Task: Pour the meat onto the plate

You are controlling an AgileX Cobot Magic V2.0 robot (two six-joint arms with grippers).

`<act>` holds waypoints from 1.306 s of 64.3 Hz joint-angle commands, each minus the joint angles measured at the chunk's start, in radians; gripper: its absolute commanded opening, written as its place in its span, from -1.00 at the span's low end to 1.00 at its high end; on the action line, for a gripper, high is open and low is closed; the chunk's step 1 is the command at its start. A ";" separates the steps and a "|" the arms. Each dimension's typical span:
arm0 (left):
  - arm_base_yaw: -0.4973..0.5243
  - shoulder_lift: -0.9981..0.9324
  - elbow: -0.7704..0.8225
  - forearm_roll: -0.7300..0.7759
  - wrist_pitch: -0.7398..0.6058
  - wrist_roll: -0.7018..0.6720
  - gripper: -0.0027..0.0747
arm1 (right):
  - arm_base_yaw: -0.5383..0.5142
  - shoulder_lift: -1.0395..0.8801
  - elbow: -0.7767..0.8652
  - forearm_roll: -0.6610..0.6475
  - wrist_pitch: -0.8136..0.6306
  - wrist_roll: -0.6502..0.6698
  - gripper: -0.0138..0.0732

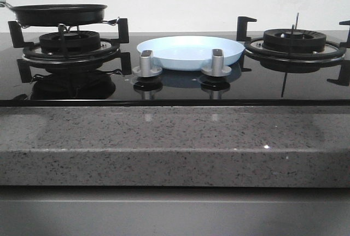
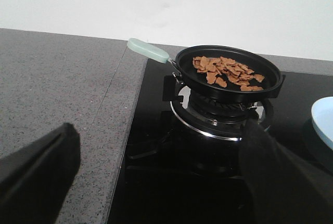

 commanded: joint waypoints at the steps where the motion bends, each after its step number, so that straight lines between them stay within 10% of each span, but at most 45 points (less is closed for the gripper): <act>1: -0.006 0.007 -0.037 -0.002 -0.087 -0.009 0.53 | -0.004 0.008 -0.033 -0.009 -0.074 -0.004 0.82; 47: -0.006 0.007 -0.037 -0.002 -0.087 -0.009 0.12 | 0.000 0.186 -0.083 0.044 -0.006 -0.004 0.82; 84: -0.006 0.007 -0.037 -0.002 -0.087 -0.009 -0.28 | 0.153 0.899 -0.667 0.051 0.217 -0.005 0.82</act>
